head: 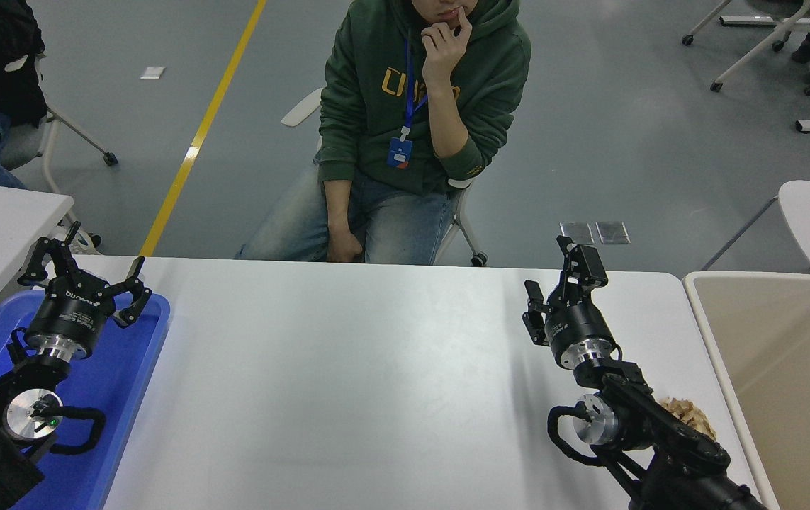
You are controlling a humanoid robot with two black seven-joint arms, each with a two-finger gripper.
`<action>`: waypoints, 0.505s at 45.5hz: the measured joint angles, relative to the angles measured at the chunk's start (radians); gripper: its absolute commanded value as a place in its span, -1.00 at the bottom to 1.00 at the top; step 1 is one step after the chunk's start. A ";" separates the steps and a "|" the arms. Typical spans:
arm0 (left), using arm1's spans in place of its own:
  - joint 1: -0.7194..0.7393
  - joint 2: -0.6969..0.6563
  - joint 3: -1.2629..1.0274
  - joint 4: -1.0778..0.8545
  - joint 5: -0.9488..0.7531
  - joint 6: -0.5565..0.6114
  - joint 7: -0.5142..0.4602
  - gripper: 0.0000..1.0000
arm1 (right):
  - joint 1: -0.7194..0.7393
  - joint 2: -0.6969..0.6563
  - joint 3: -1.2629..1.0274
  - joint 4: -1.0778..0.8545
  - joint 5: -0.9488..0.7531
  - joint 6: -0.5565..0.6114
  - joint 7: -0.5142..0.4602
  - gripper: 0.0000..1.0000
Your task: Clean the table surface
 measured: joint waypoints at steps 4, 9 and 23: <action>0.000 0.000 0.000 0.000 0.000 0.000 0.000 1.00 | 0.000 -0.009 -0.026 0.004 -0.005 0.001 0.000 1.00; 0.000 0.000 0.000 0.000 0.000 0.000 0.000 1.00 | 0.004 -0.035 -0.081 0.009 -0.010 0.002 0.000 1.00; 0.000 0.000 0.000 0.000 0.000 0.000 0.000 1.00 | 0.031 -0.189 -0.281 0.054 -0.042 0.002 -0.001 1.00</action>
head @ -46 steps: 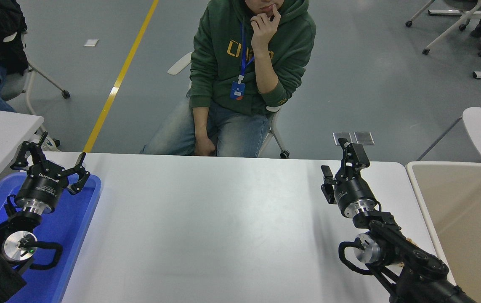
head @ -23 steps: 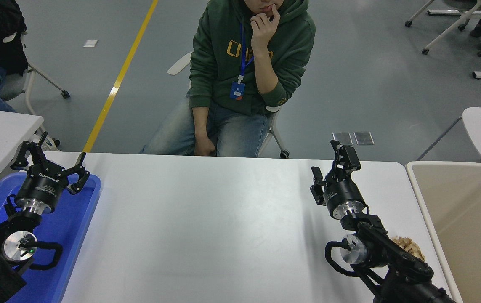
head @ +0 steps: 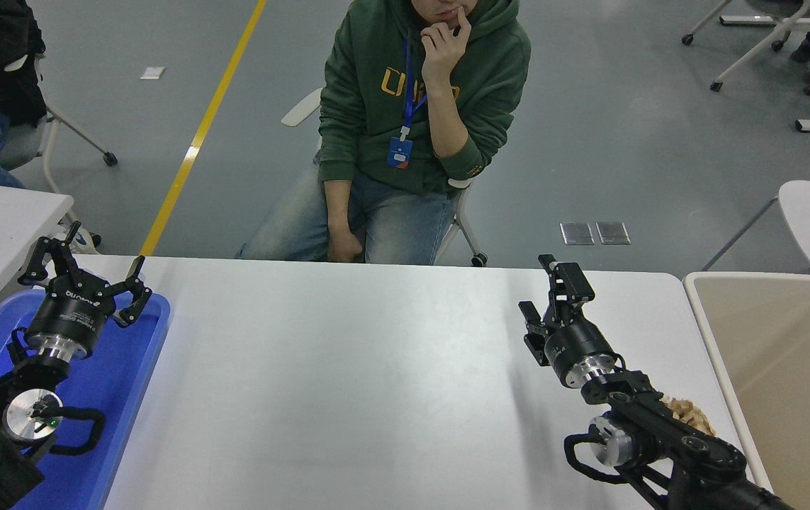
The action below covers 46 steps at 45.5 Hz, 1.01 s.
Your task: Clean the table surface
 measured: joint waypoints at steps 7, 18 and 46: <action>0.000 0.000 0.000 0.000 0.000 0.000 0.000 1.00 | 0.023 -0.117 -0.102 0.041 -0.017 -0.001 -0.004 1.00; 0.000 0.000 0.000 0.000 0.000 0.000 0.000 1.00 | 0.062 -0.344 -0.223 0.156 -0.027 0.001 -0.016 1.00; 0.000 0.000 0.000 0.000 0.000 0.000 0.000 1.00 | 0.136 -0.832 -0.435 0.404 -0.265 0.040 -0.027 1.00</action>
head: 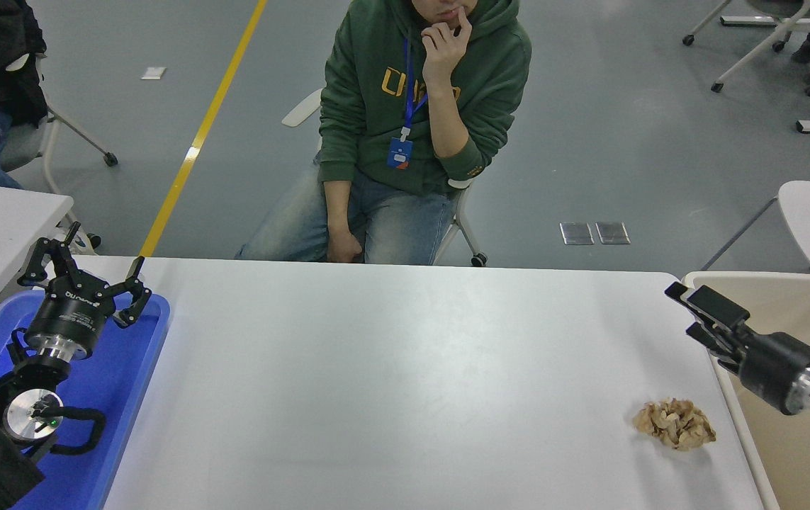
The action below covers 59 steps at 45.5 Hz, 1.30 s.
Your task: Clean the table surface
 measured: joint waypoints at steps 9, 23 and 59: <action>0.000 0.000 0.000 0.000 0.000 0.000 0.000 1.00 | 0.011 -0.058 -0.058 0.010 -0.222 0.004 0.000 1.00; 0.000 0.000 0.000 0.000 0.000 0.000 0.000 1.00 | 0.067 -0.072 -0.144 -0.013 -0.490 0.006 -0.011 1.00; 0.000 0.000 0.000 0.000 0.000 0.000 0.000 1.00 | 0.120 0.205 -0.287 -0.335 -0.637 0.004 -0.010 1.00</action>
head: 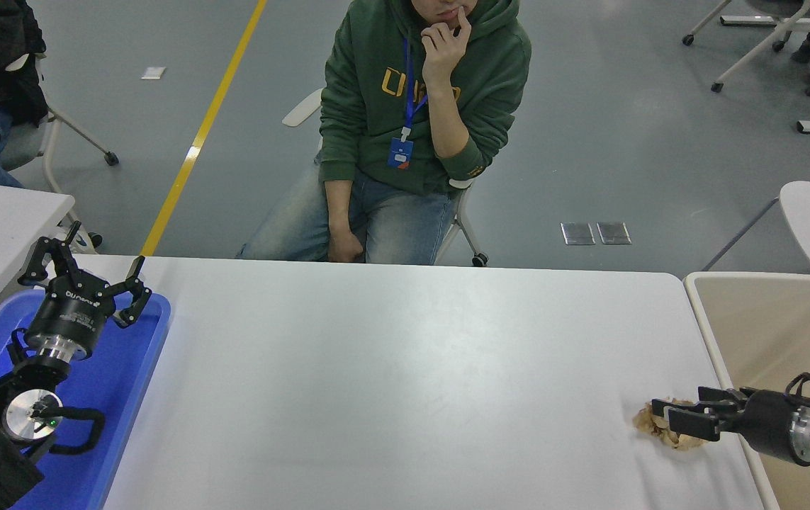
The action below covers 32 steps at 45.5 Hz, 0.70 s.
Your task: Clean the table surface
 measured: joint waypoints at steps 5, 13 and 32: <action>0.000 0.000 0.000 0.000 0.000 0.000 0.000 1.00 | -0.003 0.012 -0.008 -0.034 -0.024 -0.001 0.001 1.00; 0.000 0.000 0.000 0.000 0.000 0.000 0.000 1.00 | -0.007 0.022 -0.012 -0.071 -0.051 -0.002 0.002 1.00; 0.000 0.000 0.000 0.000 0.000 0.000 0.000 1.00 | -0.032 0.069 -0.014 -0.101 -0.066 -0.004 0.002 1.00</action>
